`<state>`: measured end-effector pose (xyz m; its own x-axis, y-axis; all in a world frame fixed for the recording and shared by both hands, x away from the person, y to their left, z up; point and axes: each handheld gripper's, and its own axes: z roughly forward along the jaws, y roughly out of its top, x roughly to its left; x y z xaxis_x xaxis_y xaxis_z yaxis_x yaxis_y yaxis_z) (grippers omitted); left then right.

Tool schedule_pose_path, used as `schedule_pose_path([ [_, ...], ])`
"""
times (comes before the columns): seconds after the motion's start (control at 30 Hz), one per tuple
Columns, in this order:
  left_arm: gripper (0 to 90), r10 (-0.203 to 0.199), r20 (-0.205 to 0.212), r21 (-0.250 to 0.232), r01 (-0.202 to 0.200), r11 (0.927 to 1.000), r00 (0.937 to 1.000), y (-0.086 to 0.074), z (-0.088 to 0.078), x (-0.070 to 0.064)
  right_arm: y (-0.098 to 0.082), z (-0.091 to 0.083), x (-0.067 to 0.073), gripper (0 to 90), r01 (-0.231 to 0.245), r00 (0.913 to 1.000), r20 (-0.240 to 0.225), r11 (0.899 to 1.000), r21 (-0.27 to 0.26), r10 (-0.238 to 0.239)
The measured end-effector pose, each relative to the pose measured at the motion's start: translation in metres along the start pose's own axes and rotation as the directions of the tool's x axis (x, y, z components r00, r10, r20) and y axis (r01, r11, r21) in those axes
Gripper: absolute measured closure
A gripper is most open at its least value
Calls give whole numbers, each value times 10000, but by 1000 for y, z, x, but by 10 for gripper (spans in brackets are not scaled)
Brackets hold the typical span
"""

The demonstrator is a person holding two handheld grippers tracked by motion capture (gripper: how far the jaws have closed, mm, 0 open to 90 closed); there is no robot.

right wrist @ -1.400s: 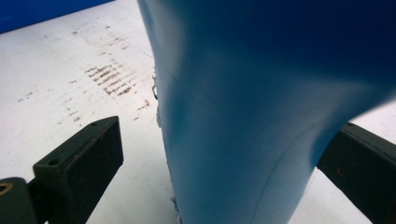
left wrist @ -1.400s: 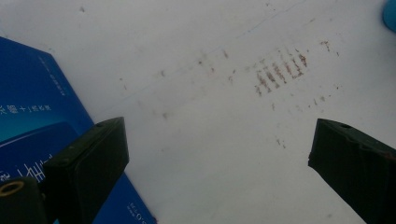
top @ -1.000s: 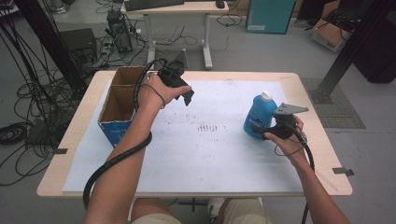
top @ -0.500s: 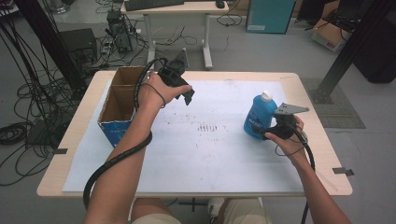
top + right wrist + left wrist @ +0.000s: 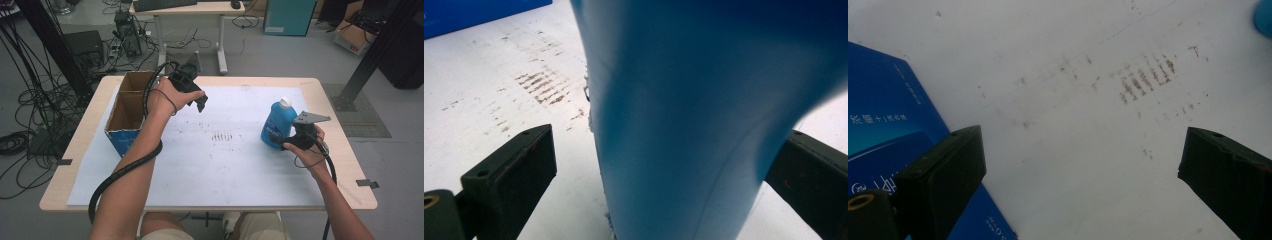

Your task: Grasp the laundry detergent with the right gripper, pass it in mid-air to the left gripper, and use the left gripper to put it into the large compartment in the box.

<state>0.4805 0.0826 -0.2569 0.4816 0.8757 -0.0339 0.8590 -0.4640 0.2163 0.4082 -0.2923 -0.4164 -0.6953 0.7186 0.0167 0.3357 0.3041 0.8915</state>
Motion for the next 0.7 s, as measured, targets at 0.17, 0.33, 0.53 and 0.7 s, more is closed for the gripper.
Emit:
schedule_pose_path([
  [0.17,51,-18,29,27,17,10000,10000,-1,0,1,-1,1,0,47,50,10000,28,10000,-2,-50],
  [0.33,51,-24,-7,28,24,10000,10000,-1,0,1,-1,3,-1,98,40,10000,41,10000,11,-40],
  [0.53,52,44,-60,93,-44,9999,10000,-1,-1,1,-2,5,-1,171,54,9999,134,10000,59,-55],
  [0.7,52,41,-59,103,-40,9999,10000,-1,-1,1,-2,5,-3,250,222,9995,235,9997,33,-223],
])
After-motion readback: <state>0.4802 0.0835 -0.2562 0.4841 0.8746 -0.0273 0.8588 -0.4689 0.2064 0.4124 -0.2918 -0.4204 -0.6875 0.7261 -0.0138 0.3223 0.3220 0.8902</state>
